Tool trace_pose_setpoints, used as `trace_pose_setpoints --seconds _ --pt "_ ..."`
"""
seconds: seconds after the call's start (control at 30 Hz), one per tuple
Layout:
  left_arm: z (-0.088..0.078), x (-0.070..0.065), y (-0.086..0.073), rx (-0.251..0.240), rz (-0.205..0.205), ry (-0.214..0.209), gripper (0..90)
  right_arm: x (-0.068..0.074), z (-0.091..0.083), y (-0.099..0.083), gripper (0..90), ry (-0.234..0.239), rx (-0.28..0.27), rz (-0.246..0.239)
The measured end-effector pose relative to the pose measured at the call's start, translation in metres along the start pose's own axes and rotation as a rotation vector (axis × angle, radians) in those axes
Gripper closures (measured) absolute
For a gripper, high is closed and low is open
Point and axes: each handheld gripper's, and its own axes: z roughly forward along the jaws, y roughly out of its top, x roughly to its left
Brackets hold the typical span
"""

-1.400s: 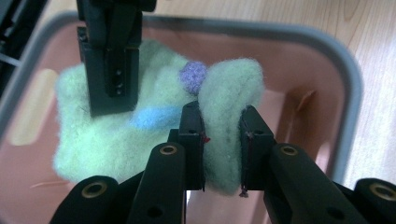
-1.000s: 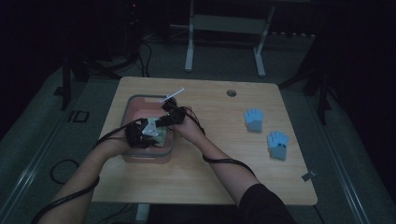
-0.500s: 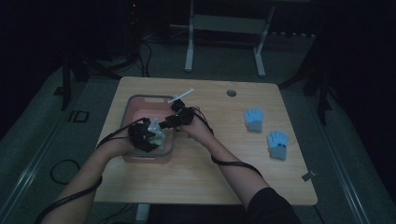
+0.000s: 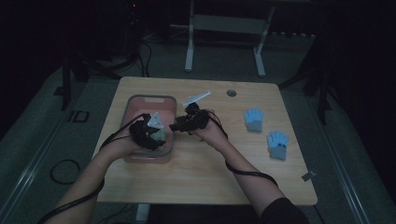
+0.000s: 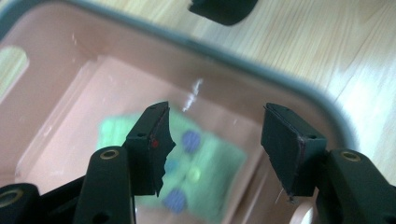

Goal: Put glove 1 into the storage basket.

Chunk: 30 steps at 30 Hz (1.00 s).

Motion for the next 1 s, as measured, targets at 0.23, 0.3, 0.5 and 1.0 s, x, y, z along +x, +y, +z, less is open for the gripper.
trace_pose_setpoints --seconds 0.23,0.3,0.5,1.0 --pt "0.0 -0.014 0.02 -0.052 0.006 -0.01 43.6 -0.007 -0.022 -0.012 48.6 -0.021 -0.018 0.011" --pt "0.0 -0.017 0.025 -0.063 0.01 -0.016 44.5 -0.01 -0.031 -0.018 48.6 -0.029 -0.023 0.013" --pt "0.006 -0.03 0.038 -0.107 0.028 -0.035 47.4 -0.019 -0.048 -0.034 48.6 -0.056 -0.025 0.025" --pt "0.029 -0.071 0.059 -0.135 0.035 -0.097 37.6 -0.039 -0.087 -0.074 47.2 -0.114 -0.051 0.074"
